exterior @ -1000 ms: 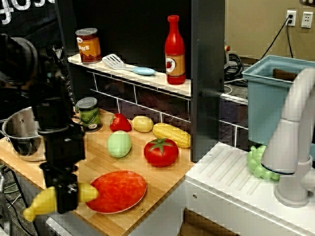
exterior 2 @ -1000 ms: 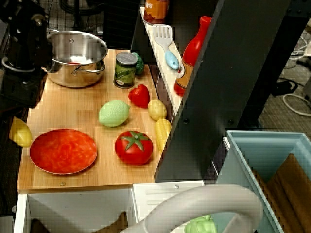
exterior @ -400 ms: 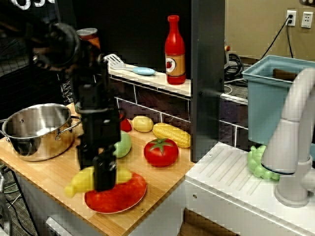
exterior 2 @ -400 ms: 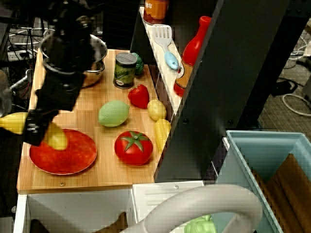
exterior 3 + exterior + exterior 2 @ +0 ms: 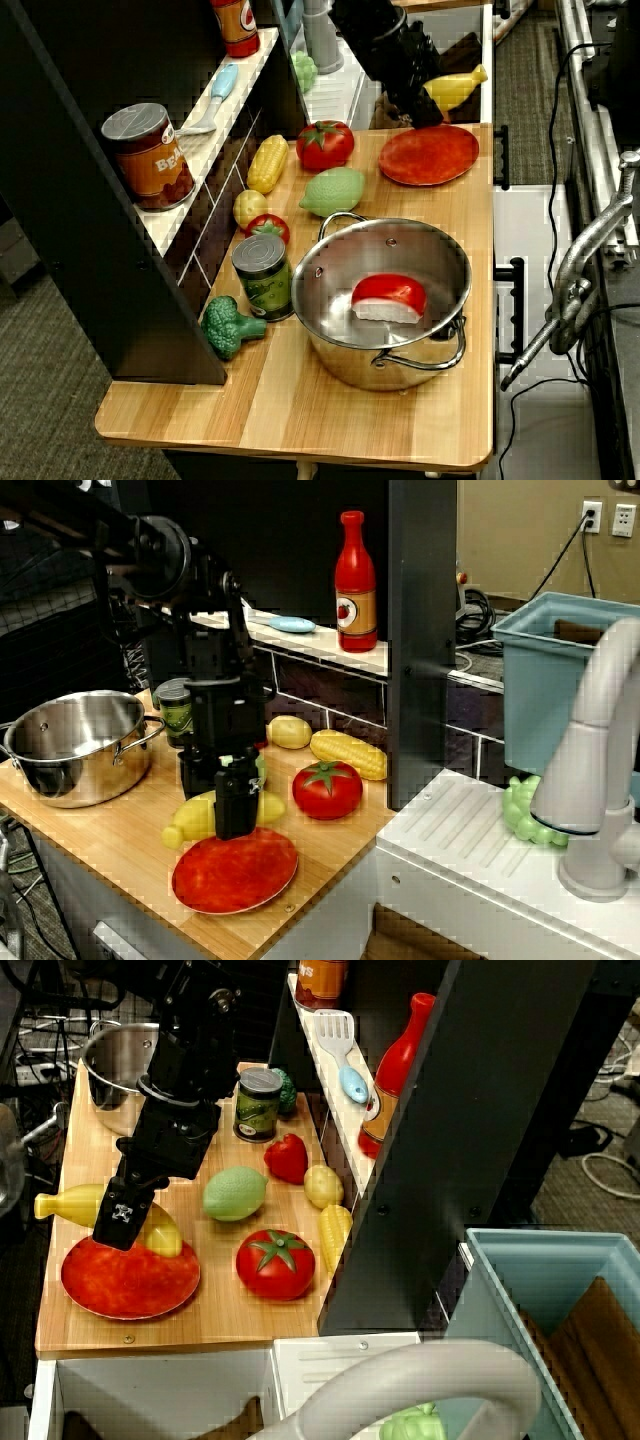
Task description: Put banana on plate
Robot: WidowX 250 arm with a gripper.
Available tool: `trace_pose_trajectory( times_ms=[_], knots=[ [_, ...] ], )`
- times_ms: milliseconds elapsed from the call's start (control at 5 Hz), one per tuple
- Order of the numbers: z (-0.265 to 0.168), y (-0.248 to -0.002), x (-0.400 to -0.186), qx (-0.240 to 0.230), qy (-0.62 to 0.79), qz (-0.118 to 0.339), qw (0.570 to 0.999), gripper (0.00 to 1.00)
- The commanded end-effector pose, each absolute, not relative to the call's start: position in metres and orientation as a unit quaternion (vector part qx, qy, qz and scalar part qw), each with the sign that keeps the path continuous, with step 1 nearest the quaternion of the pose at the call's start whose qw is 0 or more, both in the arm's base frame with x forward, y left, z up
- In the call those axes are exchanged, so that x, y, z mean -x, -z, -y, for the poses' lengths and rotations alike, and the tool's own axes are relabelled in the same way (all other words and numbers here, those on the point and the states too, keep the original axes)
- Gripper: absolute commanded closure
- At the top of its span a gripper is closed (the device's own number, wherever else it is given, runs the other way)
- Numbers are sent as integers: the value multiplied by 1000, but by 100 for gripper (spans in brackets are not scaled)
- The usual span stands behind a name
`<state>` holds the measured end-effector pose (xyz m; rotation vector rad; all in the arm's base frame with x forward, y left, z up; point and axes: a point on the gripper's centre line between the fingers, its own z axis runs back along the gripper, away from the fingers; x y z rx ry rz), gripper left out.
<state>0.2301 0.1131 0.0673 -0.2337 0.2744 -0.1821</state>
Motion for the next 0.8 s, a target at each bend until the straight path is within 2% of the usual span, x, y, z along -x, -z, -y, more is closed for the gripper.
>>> trace_pose_trajectory(
  times_ms=[0, 200, 600],
  knots=[
    [-134, -72, -219, 85, 98, -112, 985, 99],
    [-134, -72, -219, 85, 98, -112, 985, 0],
    [-134, -72, -219, 85, 98, -112, 985, 0]
  ],
)
